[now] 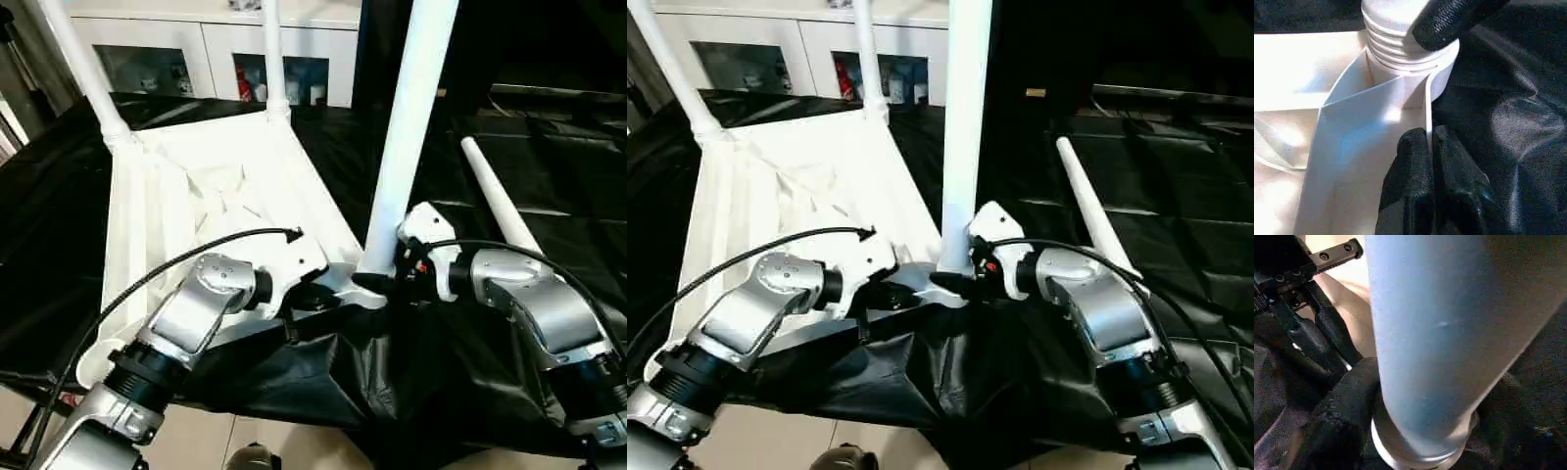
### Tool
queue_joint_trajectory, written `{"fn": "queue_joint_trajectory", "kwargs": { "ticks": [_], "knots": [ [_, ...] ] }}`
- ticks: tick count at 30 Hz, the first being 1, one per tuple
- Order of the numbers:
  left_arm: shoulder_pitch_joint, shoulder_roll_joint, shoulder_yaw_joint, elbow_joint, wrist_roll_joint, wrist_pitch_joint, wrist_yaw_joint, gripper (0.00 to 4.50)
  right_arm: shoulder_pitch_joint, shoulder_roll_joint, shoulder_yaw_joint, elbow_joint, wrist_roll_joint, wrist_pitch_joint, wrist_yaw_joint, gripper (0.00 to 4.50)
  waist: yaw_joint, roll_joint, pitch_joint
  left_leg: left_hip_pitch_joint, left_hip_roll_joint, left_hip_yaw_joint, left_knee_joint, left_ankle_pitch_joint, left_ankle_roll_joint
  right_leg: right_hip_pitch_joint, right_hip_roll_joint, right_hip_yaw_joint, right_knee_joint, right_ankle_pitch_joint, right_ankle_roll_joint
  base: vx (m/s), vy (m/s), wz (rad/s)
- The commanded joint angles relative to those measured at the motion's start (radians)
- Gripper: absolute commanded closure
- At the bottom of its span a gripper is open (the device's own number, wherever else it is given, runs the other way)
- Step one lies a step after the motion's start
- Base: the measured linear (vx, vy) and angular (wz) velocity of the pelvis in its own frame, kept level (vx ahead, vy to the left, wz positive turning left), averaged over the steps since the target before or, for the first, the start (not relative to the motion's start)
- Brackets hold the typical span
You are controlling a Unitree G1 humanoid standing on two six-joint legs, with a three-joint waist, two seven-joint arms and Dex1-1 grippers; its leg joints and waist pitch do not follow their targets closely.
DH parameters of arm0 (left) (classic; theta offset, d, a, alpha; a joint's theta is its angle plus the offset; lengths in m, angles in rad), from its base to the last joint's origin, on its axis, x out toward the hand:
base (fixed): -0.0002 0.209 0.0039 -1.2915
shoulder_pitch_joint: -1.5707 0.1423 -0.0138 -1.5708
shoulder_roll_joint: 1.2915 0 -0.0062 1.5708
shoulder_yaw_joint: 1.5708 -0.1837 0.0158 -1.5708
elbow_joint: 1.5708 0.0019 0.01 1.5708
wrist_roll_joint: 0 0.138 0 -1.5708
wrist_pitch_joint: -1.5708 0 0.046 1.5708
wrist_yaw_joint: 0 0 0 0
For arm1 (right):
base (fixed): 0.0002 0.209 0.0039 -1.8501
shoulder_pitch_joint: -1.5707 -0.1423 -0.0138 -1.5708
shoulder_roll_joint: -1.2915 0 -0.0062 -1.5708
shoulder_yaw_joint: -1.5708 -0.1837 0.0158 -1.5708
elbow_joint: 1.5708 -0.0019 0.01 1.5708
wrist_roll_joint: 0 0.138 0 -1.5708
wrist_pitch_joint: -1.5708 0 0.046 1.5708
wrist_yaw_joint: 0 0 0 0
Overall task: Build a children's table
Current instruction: Insert table leg to table base, then rotate leg to tighten
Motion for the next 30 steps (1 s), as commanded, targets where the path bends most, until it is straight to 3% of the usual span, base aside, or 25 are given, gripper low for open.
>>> {"fn": "queue_joint_trajectory", "kwargs": {
  "ticks": [1,10,14,17,22,23,24,27,28,30],
  "knots": [
    [-0.017,-0.015,-0.001,-0.066,-0.037,-0.049,-0.03,4.5,0.016,0.007,0.015,0.01,-0.005,-0.01,0.007,1.72,-0.003,-0.014,-0.085,0.015,0.055,-0.017,-0.066,-0.164,0.041,0.061,-0.072,0.057,-0.058,-0.285,-0.158,0.0,0.0,0.0],
    [-0.017,-0.013,-0.001,-0.065,-0.034,-0.044,-0.029,4.5,0.032,0.016,0.022,0.013,-0.002,-0.008,0.008,2.26,-0.005,-0.012,-0.083,0.015,0.054,-0.019,-0.067,-0.195,0.032,0.06,-0.07,0.057,-0.061,-0.32,-0.15,0.0,0.0,0.0],
    [-0.024,-0.027,0.011,-0.043,-0.025,-0.03,0.007,4.5,0.046,0.048,-0.001,0.031,0.026,0.008,-0.011,2.35,-0.005,-0.011,-0.083,0.016,0.054,-0.02,-0.067,-0.204,0.029,0.059,-0.071,0.057,-0.062,-0.329,-0.148,0.0,0.0,0.0],
    [-0.056,-0.087,0.049,0.048,0.015,-0.005,0.154,4.5,0.059,0.121,-0.044,0.09,0.044,0.024,-0.098,2.43,-0.009,-0.013,-0.082,0.016,0.052,-0.018,-0.067,-0.212,0.022,0.057,-0.07,0.056,-0.067,-0.34,-0.149,0.0,0.0,0.0],
    [-0.105,-0.185,0.108,0.162,0.031,0.049,0.337,4.5,0.044,0.241,-0.111,0.195,0.047,0.039,-0.265,2.46,-0.015,-0.015,-0.08,0.021,0.049,-0.023,-0.07,-0.256,-0.001,0.057,-0.074,0.05,-0.079,-0.433,-0.112,0.0,0.0,0.0],
    [-0.122,-0.218,0.113,0.202,0.042,0.057,0.393,4.5,0.023,0.294,-0.14,0.251,0.038,0.038,-0.354,2.46,-0.022,-0.01,-0.077,0.02,0.047,-0.023,-0.071,-0.269,-0.005,0.054,-0.073,0.051,-0.083,-0.446,-0.107,0.0,0.0,0.0],
    [-0.132,-0.238,0.115,0.228,0.05,0.061,0.428,4.5,0.009,0.327,-0.159,0.289,0.032,0.037,-0.412,2.46,-0.033,-0.013,-0.074,0.025,0.042,-0.024,-0.071,-0.307,-0.013,0.052,-0.072,0.043,-0.093,-0.501,-0.096,0.0,0.0,0.0],
    [-0.157,-0.305,0.118,0.287,0.07,0.063,0.524,4.5,-0.051,0.422,-0.199,0.39,0.01,0.025,-0.576,2.46,-0.055,-0.007,-0.067,0.041,0.035,-0.031,-0.071,-0.399,-0.027,0.049,-0.071,0.027,-0.119,-0.635,-0.039,0.0,0.0,0.0],
    [-0.162,-0.317,0.116,0.296,0.076,0.061,0.541,4.5,-0.066,0.44,-0.202,0.405,0.006,0.023,-0.596,2.46,-0.06,-0.006,-0.067,0.045,0.036,-0.032,-0.07,-0.41,-0.028,0.049,-0.073,0.024,-0.122,-0.646,-0.032,0.0,0.0,0.0],
    [-0.171,-0.337,0.112,0.312,0.089,0.055,0.575,4.5,-0.095,0.475,-0.204,0.426,-0.001,0.022,-0.622,2.46,-0.071,-0.001,-0.072,0.039,0.04,-0.039,-0.077,-0.412,-0.021,0.063,-0.073,0.016,-0.124,-0.608,-0.023,0.0,0.0,0.0]
  ]
}}
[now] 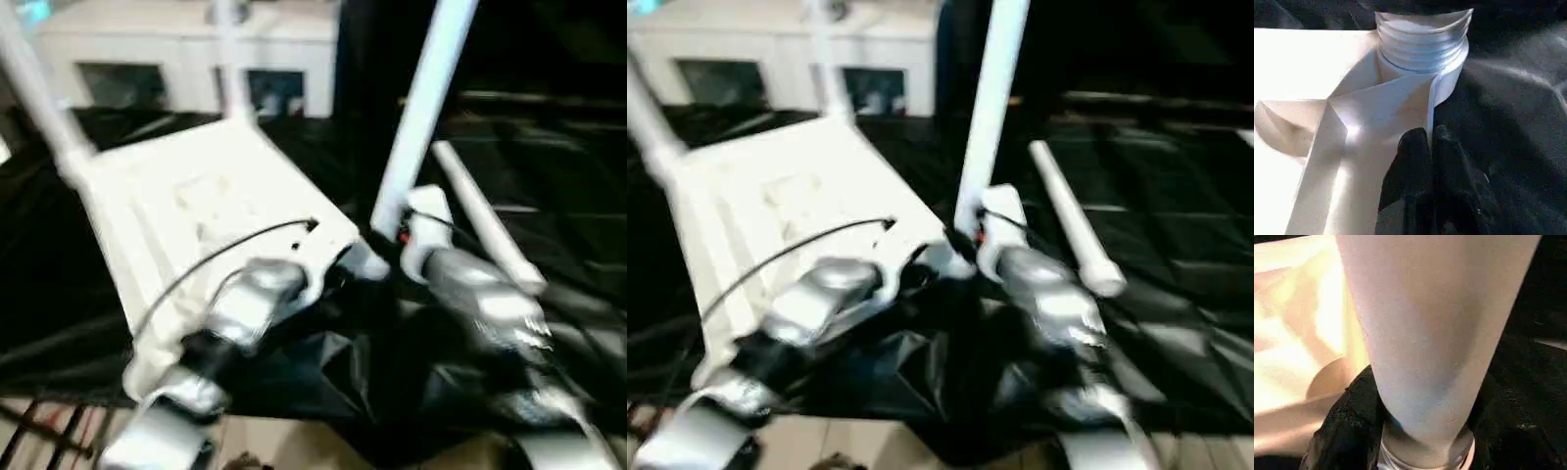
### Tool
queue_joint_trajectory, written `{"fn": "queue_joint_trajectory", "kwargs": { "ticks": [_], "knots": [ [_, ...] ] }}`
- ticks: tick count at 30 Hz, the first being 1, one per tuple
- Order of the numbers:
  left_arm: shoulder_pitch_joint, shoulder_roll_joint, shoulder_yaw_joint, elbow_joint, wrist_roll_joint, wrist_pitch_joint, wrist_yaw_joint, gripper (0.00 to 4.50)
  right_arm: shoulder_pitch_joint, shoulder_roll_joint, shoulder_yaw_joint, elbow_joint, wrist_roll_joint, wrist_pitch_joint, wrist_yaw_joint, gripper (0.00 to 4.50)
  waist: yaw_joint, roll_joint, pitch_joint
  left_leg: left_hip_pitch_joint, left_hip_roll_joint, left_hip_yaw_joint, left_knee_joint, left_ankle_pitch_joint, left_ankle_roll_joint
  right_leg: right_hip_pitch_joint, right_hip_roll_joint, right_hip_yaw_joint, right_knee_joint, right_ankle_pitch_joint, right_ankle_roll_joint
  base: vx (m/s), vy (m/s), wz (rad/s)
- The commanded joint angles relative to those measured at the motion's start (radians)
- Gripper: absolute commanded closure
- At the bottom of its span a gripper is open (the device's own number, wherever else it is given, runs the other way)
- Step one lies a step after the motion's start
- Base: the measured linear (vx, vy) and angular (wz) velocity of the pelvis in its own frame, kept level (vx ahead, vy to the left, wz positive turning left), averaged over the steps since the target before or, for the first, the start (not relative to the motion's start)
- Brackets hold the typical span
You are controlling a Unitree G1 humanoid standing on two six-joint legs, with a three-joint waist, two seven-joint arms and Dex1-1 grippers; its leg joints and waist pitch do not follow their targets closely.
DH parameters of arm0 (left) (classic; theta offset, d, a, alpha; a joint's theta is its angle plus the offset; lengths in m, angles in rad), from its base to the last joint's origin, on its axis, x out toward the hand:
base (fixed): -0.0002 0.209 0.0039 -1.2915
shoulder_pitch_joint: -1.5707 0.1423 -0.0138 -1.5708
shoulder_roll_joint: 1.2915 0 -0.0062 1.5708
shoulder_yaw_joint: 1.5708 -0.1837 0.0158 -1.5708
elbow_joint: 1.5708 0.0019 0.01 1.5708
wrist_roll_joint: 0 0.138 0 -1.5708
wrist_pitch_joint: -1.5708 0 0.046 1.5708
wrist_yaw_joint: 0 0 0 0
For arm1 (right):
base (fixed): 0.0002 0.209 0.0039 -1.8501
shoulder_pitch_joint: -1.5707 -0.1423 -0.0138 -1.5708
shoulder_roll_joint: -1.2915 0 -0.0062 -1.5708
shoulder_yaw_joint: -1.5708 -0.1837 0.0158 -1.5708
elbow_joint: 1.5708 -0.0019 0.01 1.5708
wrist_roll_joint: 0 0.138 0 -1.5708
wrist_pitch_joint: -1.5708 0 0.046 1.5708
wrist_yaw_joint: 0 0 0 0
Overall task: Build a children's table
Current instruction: Rotate leg to tighten
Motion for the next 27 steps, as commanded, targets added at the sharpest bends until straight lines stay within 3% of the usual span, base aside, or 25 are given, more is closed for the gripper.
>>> {"fn": "queue_joint_trajectory", "kwargs": {
  "ticks": [1,5,6,7,9,11,14,18,22,24,25,27],
  "knots": [
    [-0.047,-0.027,0.026,-0.001,0.006,-0.018,0.078,4.5,0.025,0.074,0.031,0.07,0.042,0.06,0.015,2.46,-0.006,0.006,-0.068,0.016,0.046,-0.035,-0.087,-0.42,-0.019,0.041,-0.07,0.028,-0.105,-0.547,-0.031,0.0,0.0,0.0],
    [-0.05,-0.026,0.028,0.002,-0.001,-0.022,0.06,4.5,0.013,0.082,0.031,0.097,0.026,0.044,0.012,2.46,-0.01,0.001,-0.068,0.018,0.047,-0.035,-0.091,-0.43,-0.018,0.042,-0.074,0.035,-0.097,-0.492,-0.067,0.0,0.0,0.0],
    [-0.052,-0.025,0.028,0.005,-0.001,-0.024,0.058,4.5,0.011,0.084,0.029,0.102,0.026,0.042,0.011,1.9,-0.01,0.002,-0.069,0.018,0.046,-0.033,-0.091,-0.42,-0.018,0.041,-0.075,0.038,-0.095,-0.478,-0.077,0.0,0.0,0.0],
    [-0.056,-0.025,0.029,0.014,-0.002,-0.03,0.055,4.5,0.006,0.088,0.019,0.113,0.031,0.035,0.013,1.76,-0.009,0.004,-0.068,0.019,0.046,-0.032,-0.091,-0.416,-0.018,0.04,-0.076,0.041,-0.094,-0.47,-0.086,0.0,0.0,0.0],
    [-0.058,-0.027,0.03,0.018,-0.003,-0.034,0.049,4.5,-0.001,0.091,0.011,0.119,0.035,0.032,0.016,1.71,-0.01,0.001,-0.067,0.017,0.044,-0.03,-0.092,-0.407,-0.014,0.044,-0.076,0.041,-0.093,-0.473,-0.089,0.0,0.0,0.0],
    [-0.058,-0.027,0.028,0.017,-0.003,-0.037,0.041,4.5,-0.005,0.087,0.017,0.12,0.025,0.023,0.02,1.33,-0.008,0.003,-0.067,0.021,0.044,-0.029,-0.091,-0.404,-0.014,0.042,-0.077,0.042,-0.094,-0.484,-0.09,0.0,0.0,0.0],
    [-0.05,-0.015,0.009,-0.001,-0.008,-0.066,-0.007,4.5,-0.005,0.062,0.039,0.087,0.01,0.017,0.061,1.29,-0.007,0.004,-0.069,0.019,0.046,-0.03,-0.093,-0.389,-0.015,0.045,-0.075,0.044,-0.09,-0.456,-0.095,0.0,0.0,0.0],
    [-0.022,0.022,-0.02,-0.048,-0.019,-0.138,-0.102,4.5,0.019,-0.007,0.084,0.003,0.01,0.037,0.18,1.29,-0.001,0.006,-0.074,0.014,0.049,-0.026,-0.093,-0.335,-0.006,0.049,-0.074,0.052,-0.077,-0.358,-0.122,0.0,0.0,0.0],
    [0.016,0.071,-0.031,-0.108,-0.045,-0.143,-0.194,4.5,0.07,-0.125,0.155,-0.116,0.008,0.038,0.354,1.29,0.016,-0.002,-0.08,0.007,0.049,-0.017,-0.084,-0.223,0.028,0.057,-0.077,0.059,-0.058,-0.242,-0.173,0.0,0.0,0.0],
    [0.034,0.101,-0.036,-0.136,-0.055,-0.141,-0.236,4.5,0.093,-0.182,0.183,-0.16,0.008,0.029,0.426,1.29,0.023,-0.006,-0.082,0.003,0.05,-0.016,-0.081,-0.192,0.037,0.061,-0.078,0.059,-0.052,-0.222,-0.178,0.0,0.0,0.0],
    [0.041,0.113,-0.039,-0.146,-0.057,-0.146,-0.252,4.5,0.101,-0.202,0.19,-0.173,0.01,0.029,0.451,1.29,0.029,-0.005,-0.082,-0.003,0.05,-0.014,-0.076,-0.16,0.051,0.056,-0.077,0.062,-0.047,-0.205,-0.182,0.0,0.0,0.0],
    [0.06,0.142,-0.045,-0.172,-0.07,-0.157,-0.303,4.5,0.118,-0.243,0.205,-0.2,0.013,0.019,0.511,1.29,0.033,-0.005,-0.08,0.001,0.05,-0.012,-0.075,-0.168,0.055,0.051,-0.075,0.059,-0.051,-0.235,-0.183,0.0,0.0,0.0]
  ]
}}
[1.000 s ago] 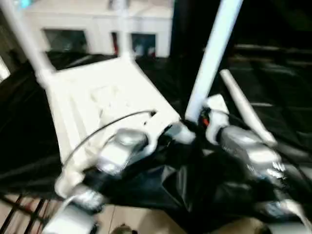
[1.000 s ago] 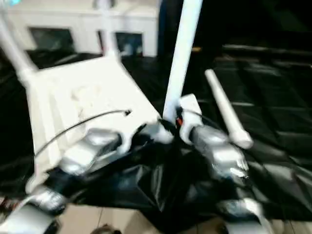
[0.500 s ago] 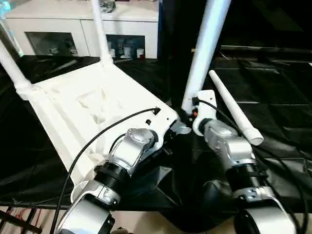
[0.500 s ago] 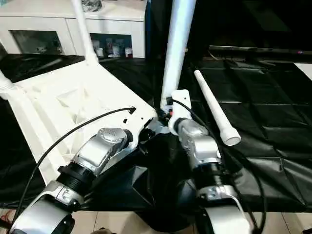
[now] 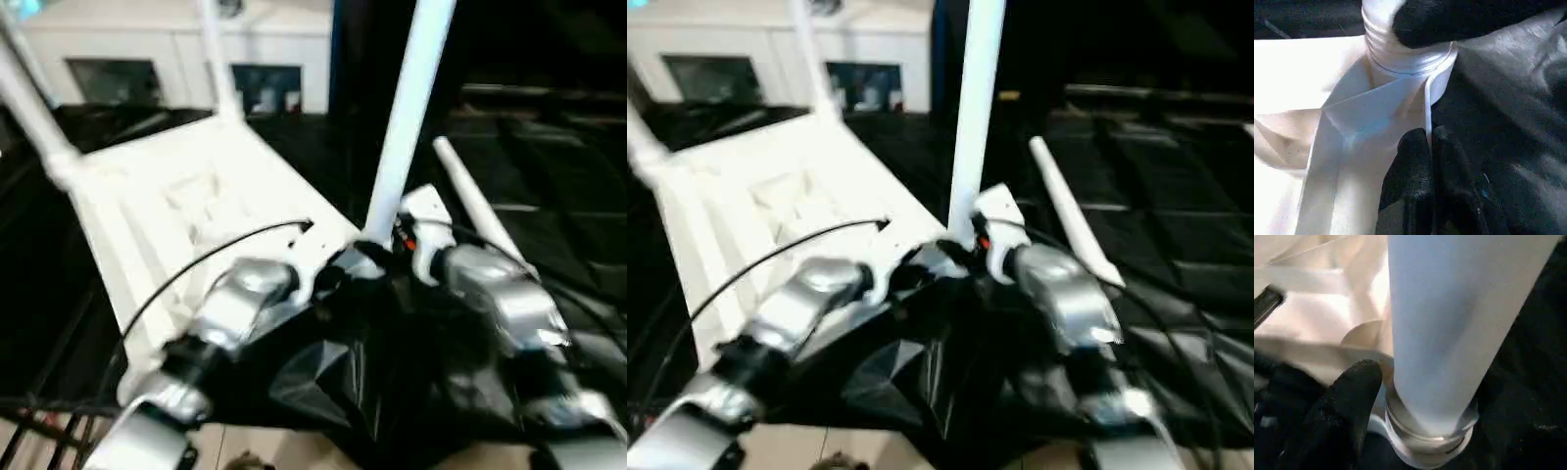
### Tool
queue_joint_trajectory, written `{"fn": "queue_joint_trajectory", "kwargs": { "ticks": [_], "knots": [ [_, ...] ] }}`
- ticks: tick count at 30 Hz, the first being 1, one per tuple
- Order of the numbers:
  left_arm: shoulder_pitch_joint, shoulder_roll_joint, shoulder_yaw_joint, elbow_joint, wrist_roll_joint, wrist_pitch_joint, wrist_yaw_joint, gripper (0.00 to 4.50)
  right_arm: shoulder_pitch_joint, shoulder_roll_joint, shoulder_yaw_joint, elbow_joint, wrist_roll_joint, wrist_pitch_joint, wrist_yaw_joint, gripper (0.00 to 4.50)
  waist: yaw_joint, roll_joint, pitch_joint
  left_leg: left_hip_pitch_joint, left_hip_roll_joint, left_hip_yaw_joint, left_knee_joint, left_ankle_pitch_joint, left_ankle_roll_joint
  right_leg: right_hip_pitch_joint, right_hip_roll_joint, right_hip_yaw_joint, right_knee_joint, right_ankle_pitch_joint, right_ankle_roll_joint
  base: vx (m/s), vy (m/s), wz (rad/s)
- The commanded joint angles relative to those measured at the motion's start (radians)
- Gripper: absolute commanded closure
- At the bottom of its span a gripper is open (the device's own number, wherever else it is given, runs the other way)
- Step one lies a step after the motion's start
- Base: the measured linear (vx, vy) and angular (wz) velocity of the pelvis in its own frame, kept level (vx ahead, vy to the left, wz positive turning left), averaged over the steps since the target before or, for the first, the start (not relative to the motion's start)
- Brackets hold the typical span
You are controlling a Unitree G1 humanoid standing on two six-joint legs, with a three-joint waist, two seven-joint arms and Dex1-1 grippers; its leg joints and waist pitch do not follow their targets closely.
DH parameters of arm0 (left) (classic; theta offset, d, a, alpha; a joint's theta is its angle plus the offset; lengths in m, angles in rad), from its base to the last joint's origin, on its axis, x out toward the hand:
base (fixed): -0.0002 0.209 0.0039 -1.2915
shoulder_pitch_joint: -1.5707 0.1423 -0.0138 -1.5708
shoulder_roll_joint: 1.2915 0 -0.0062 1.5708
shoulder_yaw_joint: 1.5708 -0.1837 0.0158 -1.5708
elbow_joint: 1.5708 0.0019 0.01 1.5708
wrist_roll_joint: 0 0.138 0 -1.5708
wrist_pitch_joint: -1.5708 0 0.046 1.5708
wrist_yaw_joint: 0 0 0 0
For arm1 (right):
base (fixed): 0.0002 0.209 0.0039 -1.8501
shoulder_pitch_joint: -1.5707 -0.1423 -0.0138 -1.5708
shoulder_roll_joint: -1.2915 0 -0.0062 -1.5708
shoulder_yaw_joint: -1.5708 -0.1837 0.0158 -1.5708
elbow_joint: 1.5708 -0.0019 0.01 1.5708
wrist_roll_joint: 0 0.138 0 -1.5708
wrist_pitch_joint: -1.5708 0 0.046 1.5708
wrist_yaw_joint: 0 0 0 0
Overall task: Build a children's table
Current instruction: Rotate leg to tighten
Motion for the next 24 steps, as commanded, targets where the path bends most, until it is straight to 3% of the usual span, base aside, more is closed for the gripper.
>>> {"fn": "queue_joint_trajectory", "kwargs": {
  "ticks": [1,3,9,17,18,24],
  "knots": [
    [0.009,0.03,-0.018,-0.095,-0.049,-0.068,-0.108,4.5,0.045,-0.034,0.076,-0.042,0.027,0.01,0.135,1.29,0.008,-0.007,-0.077,0.004,0.052,-0.013,-0.063,-0.19,0.051,0.062,-0.075,0.059,-0.064,-0.275,-0.167,0.0,0.0,0.0],
    [0.024,0.054,-0.024,-0.121,-0.063,-0.074,-0.153,4.5,0.053,-0.056,0.083,-0.056,0.03,0.011,0.166,1.29,0.011,-0.005,-0.076,0.007,0.056,-0.015,-0.067,-0.22,0.044,0.06,-0.076,0.059,-0.068,-0.319,-0.152,0.0,0.0,0.0],
    [0.058,0.125,-0.029,-0.191,-0.092,-0.072,-0.255,4.5,0.055,-0.116,0.106,-0.056,0.016,-0.005,0.239,1.29,0.017,0.0,-0.071,0.018,0.06,-0.016,-0.072,-0.301,0.007,0.049,-0.072,0.062,-0.072,-0.361,-0.154,0.0,0.0,0.0],
    [0.067,0.147,-0.024,-0.201,-0.092,-0.075,-0.279,4.5,0.049,-0.119,0.124,-0.039,0.0,-0.029,0.255,1.29,0.019,-0.007,-0.076,0.01,0.055,-0.014,-0.068,-0.246,0.02,0.055,-0.075,0.066,-0.064,-0.321,-0.16,0.0,0.0,0.0],
    [0.067,0.147,-0.024,-0.201,-0.092,-0.075,-0.279,4.5,0.049,-0.119,0.124,-0.039,0.0,-0.029,0.255,1.55,0.02,-0.007,-0.076,0.009,0.055,-0.013,-0.068,-0.237,0.022,0.056,-0.075,0.065,-0.063,-0.316,-0.162,0.0,0.0,0.0],
    [0.072,0.143,-0.022,-0.199,-0.085,-0.075,-0.278,4.5,0.048,-0.111,0.124,-0.031,0.009,-0.037,0.261,1.78,0.018,-0.008,-0.075,0.01,0.055,-0.013,-0.068,-0.245,0.022,0.054,-0.074,0.064,-0.067,-0.35,-0.151,0.0,0.0,0.0]
  ]
}}
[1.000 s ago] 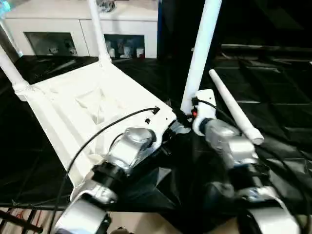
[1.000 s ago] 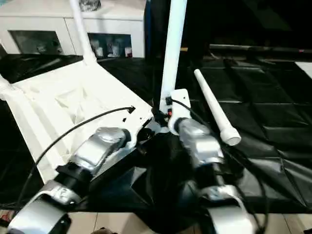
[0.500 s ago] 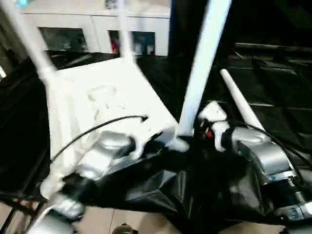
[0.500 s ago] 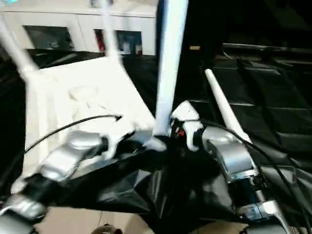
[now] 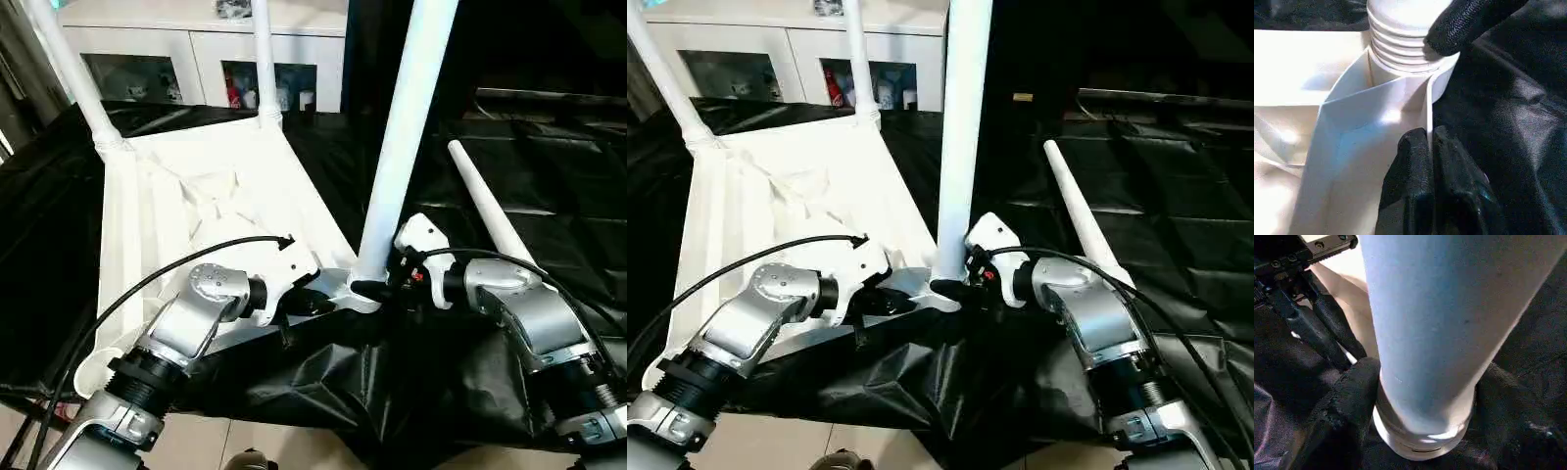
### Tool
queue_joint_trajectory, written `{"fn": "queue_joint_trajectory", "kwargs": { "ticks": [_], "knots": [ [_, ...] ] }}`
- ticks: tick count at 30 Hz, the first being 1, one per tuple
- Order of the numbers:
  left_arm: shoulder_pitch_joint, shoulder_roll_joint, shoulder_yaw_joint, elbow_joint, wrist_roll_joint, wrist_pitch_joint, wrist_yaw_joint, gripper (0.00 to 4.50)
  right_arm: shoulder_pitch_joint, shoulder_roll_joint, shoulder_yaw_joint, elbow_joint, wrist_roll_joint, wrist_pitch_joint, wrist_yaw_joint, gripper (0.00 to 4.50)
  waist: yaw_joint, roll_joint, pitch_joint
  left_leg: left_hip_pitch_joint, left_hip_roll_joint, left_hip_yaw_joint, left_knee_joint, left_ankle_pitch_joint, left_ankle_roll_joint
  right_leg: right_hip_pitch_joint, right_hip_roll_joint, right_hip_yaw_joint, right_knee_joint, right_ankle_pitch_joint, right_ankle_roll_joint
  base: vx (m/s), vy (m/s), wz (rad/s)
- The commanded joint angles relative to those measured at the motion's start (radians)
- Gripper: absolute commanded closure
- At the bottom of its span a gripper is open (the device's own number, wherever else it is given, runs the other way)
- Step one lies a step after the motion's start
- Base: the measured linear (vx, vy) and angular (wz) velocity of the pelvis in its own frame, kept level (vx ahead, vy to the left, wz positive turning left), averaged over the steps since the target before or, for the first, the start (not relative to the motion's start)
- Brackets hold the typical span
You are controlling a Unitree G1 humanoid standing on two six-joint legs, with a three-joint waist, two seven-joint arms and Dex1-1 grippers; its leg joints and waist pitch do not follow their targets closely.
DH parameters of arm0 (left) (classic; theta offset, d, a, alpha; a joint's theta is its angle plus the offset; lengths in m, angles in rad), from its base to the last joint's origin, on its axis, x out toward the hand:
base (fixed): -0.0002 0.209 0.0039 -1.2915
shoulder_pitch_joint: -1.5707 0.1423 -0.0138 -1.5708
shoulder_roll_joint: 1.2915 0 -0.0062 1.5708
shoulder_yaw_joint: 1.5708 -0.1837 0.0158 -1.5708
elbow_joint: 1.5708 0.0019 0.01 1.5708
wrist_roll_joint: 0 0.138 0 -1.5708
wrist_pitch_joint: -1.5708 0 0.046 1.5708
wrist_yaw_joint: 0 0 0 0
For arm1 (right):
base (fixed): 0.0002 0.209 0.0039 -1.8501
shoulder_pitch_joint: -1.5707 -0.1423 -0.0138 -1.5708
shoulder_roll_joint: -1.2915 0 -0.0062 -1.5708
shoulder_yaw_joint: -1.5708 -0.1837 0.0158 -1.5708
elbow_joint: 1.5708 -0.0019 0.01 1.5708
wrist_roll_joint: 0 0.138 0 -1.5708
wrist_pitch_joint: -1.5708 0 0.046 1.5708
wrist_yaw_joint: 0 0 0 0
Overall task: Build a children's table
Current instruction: Rotate leg to tighten
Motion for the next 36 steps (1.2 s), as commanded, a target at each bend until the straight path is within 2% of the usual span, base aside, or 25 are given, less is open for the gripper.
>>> {"fn": "queue_joint_trajectory", "kwargs": {
  "ticks": [1,5,6,10,11,12,14,15,16,17,18,19,20,22,25,26,28,32,34,36],
  "knots": [
    [-0.014,-0.014,0.001,-0.07,-0.031,-0.041,-0.031,4.5,0.007,0.009,0.028,0.021,-0.01,0.005,0.017,1.79,-0.002,-0.007,-0.075,0.01,0.055,-0.019,-0.074,-0.247,0.021,0.053,-0.073,0.057,-0.067,-0.352,-0.154,0.0,0.0,0.0],
    [-0.015,-0.015,0.001,-0.068,-0.032,-0.04,-0.029,4.5,0.01,0.01,0.027,0.024,-0.008,0.004,0.016,1.8,-0.002,-0.008,-0.077,0.009,0.055,-0.019,-0.073,-0.237,0.023,0.054,-0.073,0.057,-0.065,-0.333,-0.155,0.0,0.0,0.0],
    [-0.016,-0.015,0.001,-0.067,-0.032,-0.04,-0.029,4.5,0.01,0.011,0.026,0.025,-0.007,0.005,0.015,1.81,-0.002,-0.005,-0.076,0.01,0.055,-0.019,-0.073,-0.241,0.022,0.053,-0.072,0.057,-0.066,-0.332,-0.157,0.0,0.0,0.0],
    [-0.033,-0.044,0.013,-0.03,-0.014,-0.022,0.037,4.5,0.031,0.048,-0.004,0.031,0.011,0.026,-0.041,1.81,-0.002,-0.006,-0.076,0.01,0.054,-0.019,-0.074,-0.251,0.017,0.054,-0.072,0.057,-0.068,-0.341,-0.156,0.0,0.0,0.0],
    [-0.053,-0.078,0.027,0.01,0.006,-0.002,0.113,4.5,0.032,0.089,-0.035,0.051,0.021,0.047,-0.104,1.81,-0.004,-0.006,-0.076,0.01,0.054,-0.019,-0.074,-0.253,0.017,0.053,-0.072,0.057,-0.067,-0.343,-0.156,0.0,0.0,0.0],
    [-0.053,-0.078,0.027,0.01,0.006,-0.002,0.113,4.5,0.032,0.089,-0.035,0.051,0.021,0.047,-0.104,1.81,-0.005,-0.006,-0.074,0.012,0.053,-0.019,-0.074,-0.261,0.012,0.051,-0.071,0.055,-0.072,-0.361,-0.153,0.0,0.0,0.0],
    [-0.085,-0.138,0.05,0.069,0.027,0.025,0.224,4.5,0.031,0.157,-0.073,0.086,0.018,0.074,-0.222,1.81,-0.007,-0.008,-0.074,0.012,0.051,-0.021,-0.075,-0.275,0.004,0.054,-0.073,0.052,-0.076,-0.406,-0.132,0.0,0.0,0.0],
    [-0.105,-0.176,0.063,0.103,0.032,0.042,0.281,4.5,0.03,0.2,-0.091,0.108,0.009,0.091,-0.299,1.81,-0.013,-0.007,-0.068,0.015,0.048,-0.018,-0.074,-0.289,-0.001,0.046,-0.071,0.052,-0.085,-0.444,-0.121,0.0,0.0,0.0],
    [-0.105,-0.176,0.063,0.103,0.032,0.042,0.281,4.5,0.03,0.2,-0.091,0.108,0.009,0.091,-0.299,1.81,-0.012,-0.01,-0.07,0.018,0.045,-0.023,-0.073,-0.304,-0.009,0.05,-0.075,0.045,-0.091,-0.494,-0.101,0.0,0.0,0.0],
    [-0.122,-0.207,0.073,0.131,0.033,0.058,0.323,4.5,0.028,0.239,-0.104,0.129,-0.001,0.101,-0.369,1.81,-0.015,-0.011,-0.071,0.014,0.045,-0.023,-0.074,-0.3,-0.01,0.053,-0.076,0.045,-0.091,-0.502,-0.091,0.0,0.0,0.0],
    [-0.162,-0.272,0.094,0.204,0.038,0.068,0.42,4.5,0.014,0.327,-0.139,0.178,-0.014,0.117,-0.51,1.81,-0.017,0.0,-0.069,0.016,0.043,-0.024,-0.074,-0.306,-0.013,0.045,-0.074,0.045,-0.096,-0.518,-0.079,0.0,0.0,0.0],
    [-0.176,-0.292,0.099,0.229,0.039,0.065,0.449,4.5,0.008,0.358,-0.15,0.194,-0.015,0.12,-0.551,1.82,-0.024,-0.002,-0.068,0.019,0.041,-0.021,-0.073,-0.318,-0.015,0.038,-0.07,0.044,-0.102,-0.529,-0.077,0.0,0.0,0.0],
    [-0.179,-0.296,0.101,0.234,0.039,0.065,0.455,4.5,0.006,0.364,-0.152,0.197,-0.015,0.12,-0.559,1.82,-0.03,-0.007,-0.07,0.02,0.038,-0.027,-0.074,-0.337,-0.02,0.046,-0.072,0.036,-0.104,-0.549,-0.065,0.0,0.0,0.0],
    [-0.198,-0.321,0.107,0.269,0.046,0.059,0.49,4.5,-0.018,0.405,-0.159,0.226,-0.021,0.12,-0.6,1.82,-0.036,0.001,-0.071,0.019,0.039,-0.029,-0.076,-0.348,-0.01,0.046,-0.071,0.037,-0.106,-0.536,-0.053,0.0,0.0,0.0],
    [-0.207,-0.329,0.097,0.277,0.058,0.048,0.483,4.5,-0.045,0.434,-0.174,0.252,-0.017,0.106,-0.623,1.82,-0.042,-0.001,-0.071,0.016,0.039,-0.028,-0.078,-0.352,-0.004,0.046,-0.07,0.038,-0.106,-0.527,-0.05,0.0,0.0,0.0],
    [-0.205,-0.328,0.089,0.27,0.059,0.045,0.463,4.5,-0.053,0.442,-0.188,0.256,-0.005,0.107,-0.623,1.47,-0.043,-0.001,-0.072,0.017,0.039,-0.028,-0.078,-0.354,-0.001,0.045,-0.071,0.039,-0.105,-0.523,-0.052,0.0,0.0,0.0],
    [-0.202,-0.327,0.082,0.266,0.06,0.044,0.448,4.5,-0.055,0.448,-0.194,0.251,0.001,0.117,-0.609,1.12,-0.044,0.0,-0.072,0.016,0.041,-0.028,-0.079,-0.346,0.002,0.045,-0.071,0.041,-0.103,-0.507,-0.058,0.0,0.0,0.0],
    [-0.189,-0.313,0.06,0.253,0.055,-0.008,0.389,4.5,-0.045,0.412,-0.138,0.224,-0.047,0.087,-0.562,0.99,-0.046,-0.002,-0.074,0.013,0.041,-0.028,-0.08,-0.343,0.003,0.046,-0.072,0.042,-0.101,-0.501,-0.061,0.0,0.0,0.0],
    [-0.176,-0.296,0.047,0.23,0.046,-0.026,0.347,4.5,-0.033,0.377,-0.105,0.191,-0.053,0.073,-0.502,0.99,-0.043,-0.004,-0.074,0.01,0.042,-0.026,-0.081,-0.331,0.008,0.048,-0.071,0.045,-0.099,-0.478,-0.061,0.0,0.0,0.0],
    [-0.165,-0.282,0.043,0.213,0.04,-0.029,0.322,4.5,-0.024,0.352,-0.094,0.169,-0.048,0.076,-0.464,0.99,-0.043,-0.001,-0.075,0.01,0.045,-0.026,-0.081,-0.318,0.01,0.048,-0.072,0.048,-0.095,-0.454,-0.073,0.0,0.0,0.0]
  ]
}}
